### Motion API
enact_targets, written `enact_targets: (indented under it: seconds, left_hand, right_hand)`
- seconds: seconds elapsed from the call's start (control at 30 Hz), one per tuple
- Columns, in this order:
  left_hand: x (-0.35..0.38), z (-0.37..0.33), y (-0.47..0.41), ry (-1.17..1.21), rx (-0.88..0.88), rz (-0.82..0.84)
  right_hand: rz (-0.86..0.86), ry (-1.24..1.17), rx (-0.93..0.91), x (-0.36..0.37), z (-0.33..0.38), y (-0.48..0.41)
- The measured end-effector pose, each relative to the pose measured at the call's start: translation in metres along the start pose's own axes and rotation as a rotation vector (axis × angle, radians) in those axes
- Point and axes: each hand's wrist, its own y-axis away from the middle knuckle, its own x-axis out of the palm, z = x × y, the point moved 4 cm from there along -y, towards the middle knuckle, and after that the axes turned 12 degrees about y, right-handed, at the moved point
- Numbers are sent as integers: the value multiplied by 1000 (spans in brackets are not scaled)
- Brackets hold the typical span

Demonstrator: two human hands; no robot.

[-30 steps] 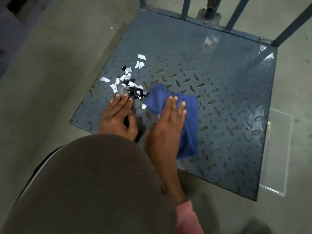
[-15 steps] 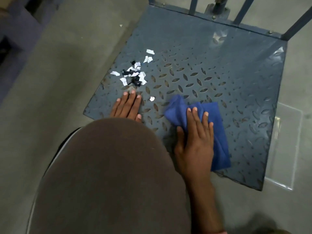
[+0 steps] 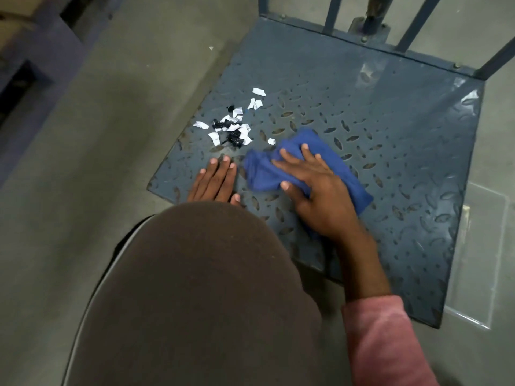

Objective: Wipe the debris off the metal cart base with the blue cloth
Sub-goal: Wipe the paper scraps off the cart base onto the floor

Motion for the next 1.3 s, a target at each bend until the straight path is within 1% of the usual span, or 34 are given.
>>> enact_targets:
  seconds: [0.03,0.1,0.17,0.27,0.33,0.4,0.43,0.5,0.53,0.6,0.7,0.77,0.93,0.97,1.03,1.07,1.1,1.13,1.17,1.23,1.27,1.3]
  left_hand:
    - [1,2,2,11,-1,2]
    - [3,7,4,24,4,18]
    - [3,10,5,20,26,33]
    - [1,7,3,4,40,46]
    - [0,2,3,13,8,13]
    - [0,-1,2,23,-28,-5]
    - [-1,-1,2,23,-29,-5]
    - [-1,-1,1,11,-7,-12]
    - [-2,-1,1,11,-4,3]
    - [-2,0,1,16,-28,47]
    - [-1,-1,1,13,-50,55]
    - [-1,0,0,9,-52,63]
    - [-2,0,1,4,-77,84]
    - [-2,0,2,12,-79,76]
    - [-2,0,1,22,-88,50]
    - [-2,-1,1,29,-94,36]
    - [-3,-1,1,38,-98,33]
    - [-3,-2,2,44,-104,42]
    - [-3,-3,2,44,-111,51]
    - [-4,-4,2,33,-129,39]
    - [-4,-5,2,32,-134,28]
    - [-4,-5,3,35,-132,25]
  right_hand:
    - [40,-57,-26,-2,3,12]
    - [91,-153,-22,-2,11,32]
    - [85,-167,7,1,18,36]
    - [101,-89,2,8,23,10]
    - [116,-45,-31,13,24,-21]
    - [133,-67,-64,15,28,-48]
    - [118,-108,-78,13,29,-54]
    - [26,-195,-66,-2,26,-50]
    - [-39,-205,-40,-10,21,-39]
    - [-148,-145,63,-25,6,-6]
    - [-157,-2,350,-28,-9,36]
    - [-168,60,394,-17,-8,36]
    - [-111,68,334,2,6,-36]
    - [-82,29,295,4,12,-53]
    - [-28,-148,126,7,28,-73]
    - [-34,-250,60,5,33,-75]
    - [-82,-316,52,-2,34,-71]
    - [-165,-346,98,-10,29,-63]
    - [-259,-335,192,-19,19,-52]
    - [-387,-200,432,-33,-9,-33]
    - [-385,-92,536,-37,-23,-29]
    - [-342,0,613,-37,-33,-29]
